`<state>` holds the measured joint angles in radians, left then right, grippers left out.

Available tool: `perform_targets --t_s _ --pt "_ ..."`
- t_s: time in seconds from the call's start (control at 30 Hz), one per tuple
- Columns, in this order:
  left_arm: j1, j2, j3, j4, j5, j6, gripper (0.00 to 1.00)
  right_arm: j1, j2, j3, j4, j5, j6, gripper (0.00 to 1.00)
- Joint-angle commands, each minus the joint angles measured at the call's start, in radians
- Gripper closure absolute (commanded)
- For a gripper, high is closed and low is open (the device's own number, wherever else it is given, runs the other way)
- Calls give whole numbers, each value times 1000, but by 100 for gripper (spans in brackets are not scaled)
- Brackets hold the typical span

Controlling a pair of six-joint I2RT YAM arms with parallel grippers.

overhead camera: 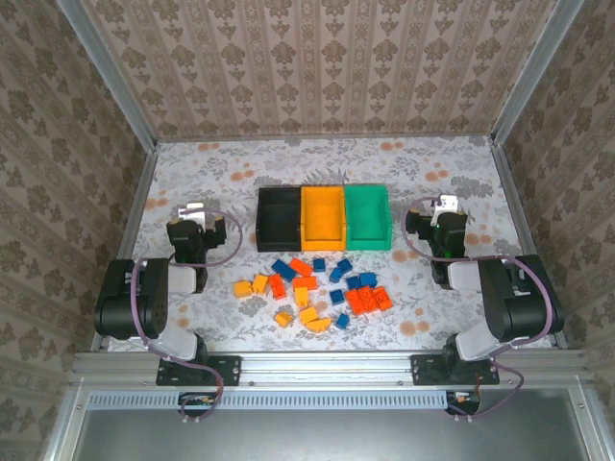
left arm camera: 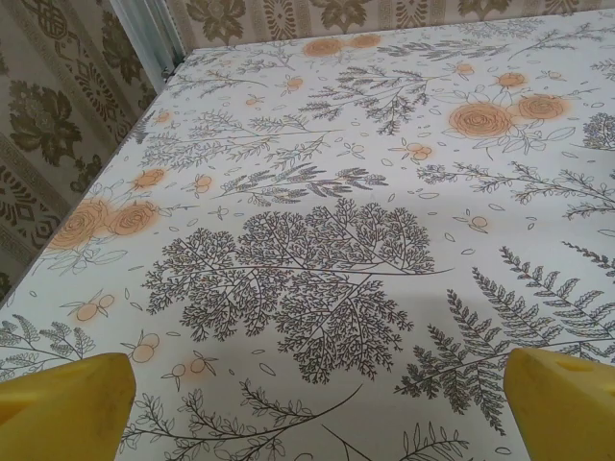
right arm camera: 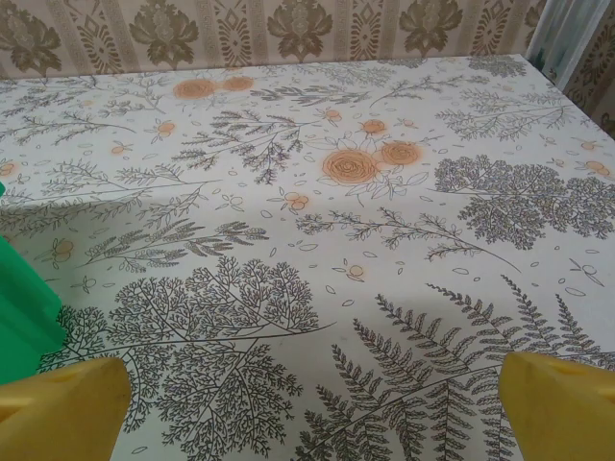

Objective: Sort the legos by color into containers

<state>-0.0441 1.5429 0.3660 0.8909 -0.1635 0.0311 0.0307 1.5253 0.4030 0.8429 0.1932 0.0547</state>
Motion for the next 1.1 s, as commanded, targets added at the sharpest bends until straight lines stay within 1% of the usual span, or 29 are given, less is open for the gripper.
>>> perform_targets --t_s 0.0,0.93,1.07 --pt "0 3 22 14 15 11 0 5 4 -6 35 -18 -4 0" --pt "1 2 22 14 16 10 0 5 4 -7 35 -19 -3 0" --pt "3 2 23 11 20 9 0 -3 7 -3 27 -35 0 0"
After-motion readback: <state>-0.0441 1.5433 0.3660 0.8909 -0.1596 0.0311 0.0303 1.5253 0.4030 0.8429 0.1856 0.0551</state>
